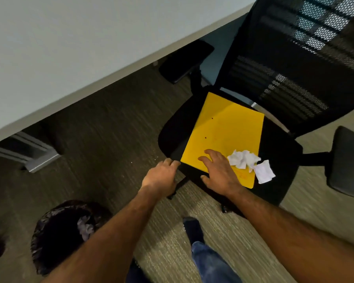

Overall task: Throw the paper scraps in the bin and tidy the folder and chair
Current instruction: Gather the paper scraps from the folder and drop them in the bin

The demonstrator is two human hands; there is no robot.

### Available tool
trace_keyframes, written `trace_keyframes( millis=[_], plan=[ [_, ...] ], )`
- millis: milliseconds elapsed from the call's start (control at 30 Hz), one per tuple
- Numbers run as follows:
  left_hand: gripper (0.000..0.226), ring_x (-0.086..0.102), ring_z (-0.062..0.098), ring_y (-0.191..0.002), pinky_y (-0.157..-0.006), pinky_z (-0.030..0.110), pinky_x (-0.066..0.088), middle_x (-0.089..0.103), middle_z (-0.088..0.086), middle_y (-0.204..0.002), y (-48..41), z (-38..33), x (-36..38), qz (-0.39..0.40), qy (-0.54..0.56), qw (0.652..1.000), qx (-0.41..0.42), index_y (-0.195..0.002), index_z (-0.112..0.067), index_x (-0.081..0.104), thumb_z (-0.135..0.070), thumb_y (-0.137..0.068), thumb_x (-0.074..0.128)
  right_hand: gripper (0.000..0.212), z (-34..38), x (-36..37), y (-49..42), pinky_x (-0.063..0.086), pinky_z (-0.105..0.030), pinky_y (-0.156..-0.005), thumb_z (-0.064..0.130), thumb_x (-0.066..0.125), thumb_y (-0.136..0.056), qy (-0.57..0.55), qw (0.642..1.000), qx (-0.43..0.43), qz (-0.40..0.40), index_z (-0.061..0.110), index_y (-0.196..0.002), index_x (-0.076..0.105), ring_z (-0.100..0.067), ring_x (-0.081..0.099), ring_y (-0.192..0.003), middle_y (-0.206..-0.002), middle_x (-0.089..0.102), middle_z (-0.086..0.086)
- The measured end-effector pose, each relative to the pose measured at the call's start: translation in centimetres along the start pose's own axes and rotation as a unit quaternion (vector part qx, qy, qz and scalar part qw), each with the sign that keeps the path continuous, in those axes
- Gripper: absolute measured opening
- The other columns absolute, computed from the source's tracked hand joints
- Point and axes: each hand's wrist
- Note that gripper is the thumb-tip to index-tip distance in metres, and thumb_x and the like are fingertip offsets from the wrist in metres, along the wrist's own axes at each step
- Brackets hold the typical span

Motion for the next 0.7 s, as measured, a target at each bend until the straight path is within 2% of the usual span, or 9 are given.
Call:
trace_keyframes(
  millis=[133,267,367,500,700],
  plan=[
    [0.06,0.047,0.026,-0.123,-0.092,0.046,0.051,0.043,0.005,-0.138,-2.3,-3.8,-1.2,0.01,-0.026,0.999,0.039,-0.143,-0.024,0.031,-0.024,-0.089,0.059,0.072,-4.1,-2.1,0.8,0.027,-0.038,-0.114,0.039,0.069,-0.081,-0.01,0.999,0.047,0.004,0.021,-0.143,0.038,-0.03,0.026,-0.141,-0.155,0.026,-0.01],
    [0.061,0.045,0.029,-0.126,-0.088,0.049,0.05,0.042,0.005,-0.14,-4.8,-7.7,-1.8,0.014,-0.032,0.997,0.063,-0.145,-0.023,0.031,-0.023,-0.09,0.057,0.077,-8.2,-3.3,2.1,0.034,-0.042,-0.11,0.043,0.071,-0.079,-0.019,0.994,0.105,0.015,0.025,-0.145,0.035,-0.031,0.027,-0.139,-0.156,0.023,-0.009],
    [0.062,0.044,0.03,-0.126,-0.085,0.047,0.049,0.041,0.007,-0.142,-6.9,-10.3,-1.6,0.023,-0.044,0.995,0.084,-0.146,-0.022,0.029,-0.025,-0.091,0.058,0.081,-10.8,-3.3,2.9,0.036,-0.048,-0.108,0.044,0.073,-0.077,-0.001,0.989,0.141,0.031,0.027,-0.146,0.034,-0.033,0.027,-0.138,-0.158,0.019,-0.009],
    [0.065,0.044,0.033,-0.127,-0.088,0.048,0.049,0.04,0.01,-0.143,-9.2,-13.4,-0.4,0.039,-0.052,0.993,0.097,-0.146,-0.02,0.028,-0.027,-0.09,0.06,0.089,-13.7,-2.6,3.5,0.041,-0.056,-0.104,0.043,0.077,-0.074,-0.032,0.981,0.187,0.045,0.031,-0.147,0.028,-0.036,0.022,-0.139,-0.158,0.012,-0.009],
    [0.08,0.048,0.037,-0.123,-0.084,0.047,0.05,0.032,0.013,-0.147,-11.9,-17.0,1.5,0.065,-0.083,0.989,0.102,-0.149,-0.02,0.021,-0.037,-0.086,0.067,0.091,-16.0,-1.4,3.7,0.045,-0.056,-0.099,0.04,0.078,-0.074,-0.1,0.975,0.193,0.047,0.033,-0.148,0.025,-0.038,0.019,-0.14,-0.158,0.008,-0.012]
  ],
)
Point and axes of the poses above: each hand's wrist, its own y-axis away from the middle knuckle, its own x-axis out of the palm, z = x × y
